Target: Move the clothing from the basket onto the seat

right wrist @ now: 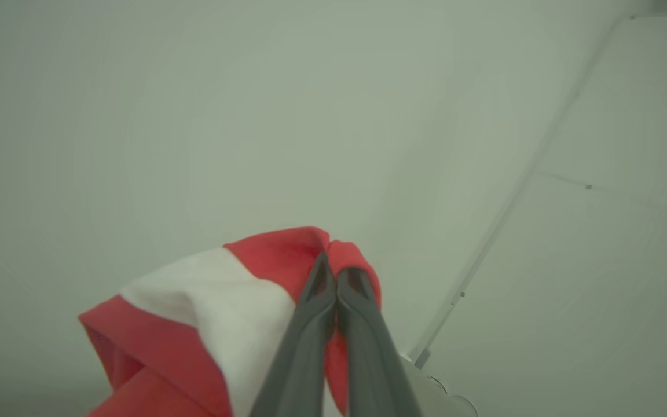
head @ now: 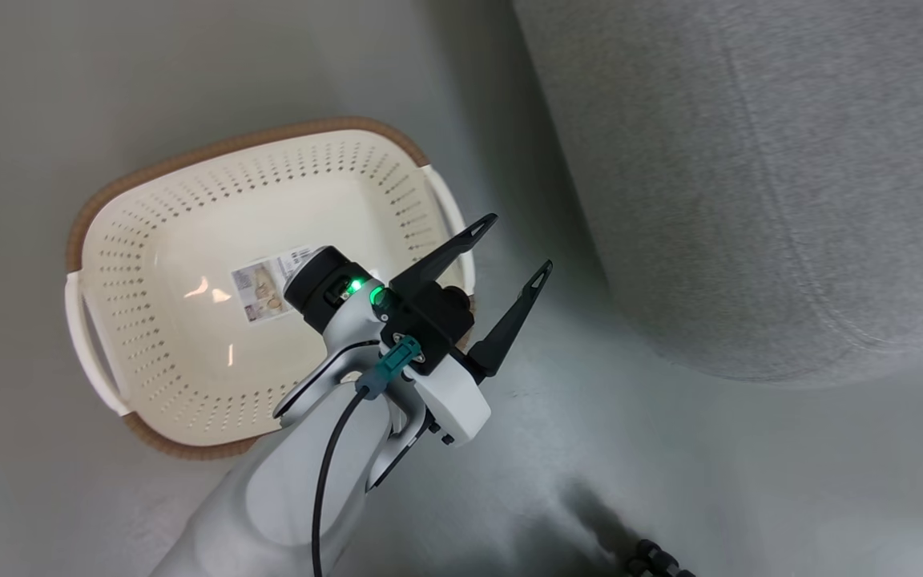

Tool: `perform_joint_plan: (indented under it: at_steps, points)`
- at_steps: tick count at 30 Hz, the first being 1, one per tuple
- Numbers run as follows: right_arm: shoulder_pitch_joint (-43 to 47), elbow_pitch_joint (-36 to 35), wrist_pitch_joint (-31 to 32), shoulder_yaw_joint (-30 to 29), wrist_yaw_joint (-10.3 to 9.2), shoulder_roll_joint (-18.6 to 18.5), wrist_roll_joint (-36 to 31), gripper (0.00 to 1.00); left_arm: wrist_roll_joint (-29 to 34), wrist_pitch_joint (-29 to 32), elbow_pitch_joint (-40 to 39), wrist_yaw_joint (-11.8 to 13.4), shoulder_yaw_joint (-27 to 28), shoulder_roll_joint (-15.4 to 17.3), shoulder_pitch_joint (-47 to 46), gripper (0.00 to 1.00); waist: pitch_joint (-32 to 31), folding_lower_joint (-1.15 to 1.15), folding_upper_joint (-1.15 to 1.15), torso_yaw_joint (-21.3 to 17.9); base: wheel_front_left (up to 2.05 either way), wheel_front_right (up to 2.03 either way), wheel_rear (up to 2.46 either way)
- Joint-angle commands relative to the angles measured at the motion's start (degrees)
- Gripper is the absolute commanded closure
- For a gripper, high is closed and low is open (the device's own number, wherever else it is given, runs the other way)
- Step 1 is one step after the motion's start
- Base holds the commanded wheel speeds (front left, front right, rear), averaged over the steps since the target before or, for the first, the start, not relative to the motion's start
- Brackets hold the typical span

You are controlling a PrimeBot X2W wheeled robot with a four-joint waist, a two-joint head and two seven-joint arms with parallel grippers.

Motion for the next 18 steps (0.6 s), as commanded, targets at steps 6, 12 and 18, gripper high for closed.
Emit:
perform_joint_plan:
  at_steps: [6, 12, 18]
  points:
    - [0.2, 7.2, -0.3, 0.0, 0.07, 0.5, -1.9, 1.0, -0.6, -1.5, -0.5, 1.1, -0.2, -1.1, -1.3, 0.0, 3.0, 0.0, 0.0, 3.8, 0.0, 0.0, 0.0]
    - [3.9, 9.9, -0.3, 4.1, 0.07, 4.3, 1.3, 0.88, -1.9, -2.2, 0.4, 1.8, -1.0, -1.3, -2.3, 0.0, 2.8, 0.0, 0.0, 5.1, 0.0, 0.0, 0.0]
    - [12.2, 5.1, -0.3, 9.9, 0.07, 5.4, 6.4, 0.0, -3.3, -2.5, 0.7, 2.8, -1.0, -1.3, -2.5, 0.0, 0.2, 0.0, 0.0, 6.2, 0.0, 0.0, 0.0]
